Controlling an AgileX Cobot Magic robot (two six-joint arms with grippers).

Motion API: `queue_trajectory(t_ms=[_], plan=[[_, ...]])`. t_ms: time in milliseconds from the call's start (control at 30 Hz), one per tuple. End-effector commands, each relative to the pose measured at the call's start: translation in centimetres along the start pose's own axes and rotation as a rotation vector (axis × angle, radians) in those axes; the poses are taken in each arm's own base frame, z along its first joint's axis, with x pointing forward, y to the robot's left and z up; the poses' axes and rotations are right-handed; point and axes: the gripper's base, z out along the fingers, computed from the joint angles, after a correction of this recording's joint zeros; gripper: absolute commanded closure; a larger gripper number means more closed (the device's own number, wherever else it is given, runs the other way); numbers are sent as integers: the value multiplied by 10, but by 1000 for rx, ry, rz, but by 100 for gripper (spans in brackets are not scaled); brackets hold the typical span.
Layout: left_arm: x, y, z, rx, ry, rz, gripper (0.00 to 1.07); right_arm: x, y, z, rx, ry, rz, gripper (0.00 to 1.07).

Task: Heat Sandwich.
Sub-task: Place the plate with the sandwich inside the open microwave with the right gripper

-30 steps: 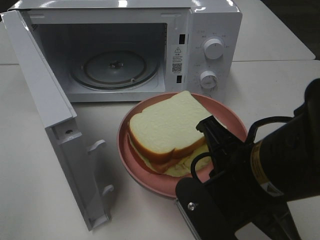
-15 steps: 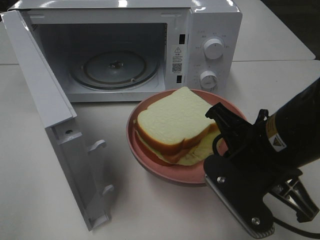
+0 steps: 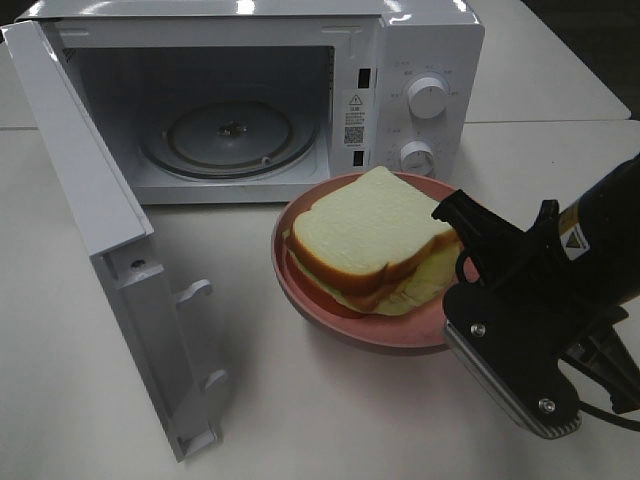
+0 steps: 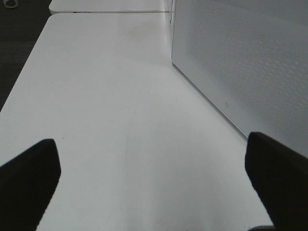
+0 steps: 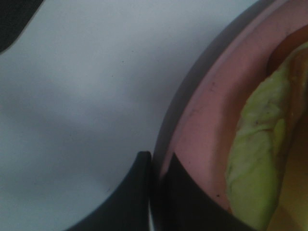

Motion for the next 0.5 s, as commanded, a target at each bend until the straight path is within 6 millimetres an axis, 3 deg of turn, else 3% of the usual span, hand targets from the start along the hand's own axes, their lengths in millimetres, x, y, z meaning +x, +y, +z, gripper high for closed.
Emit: queue_trajectory(t_ms=[33, 500], plan=[[2, 0, -3, -3, -31, 1, 5, 1, -3, -1, 35, -5, 3, 107], [2, 0, -3, -3, -31, 1, 5, 0, -14, -3, 87, -9, 6, 107]])
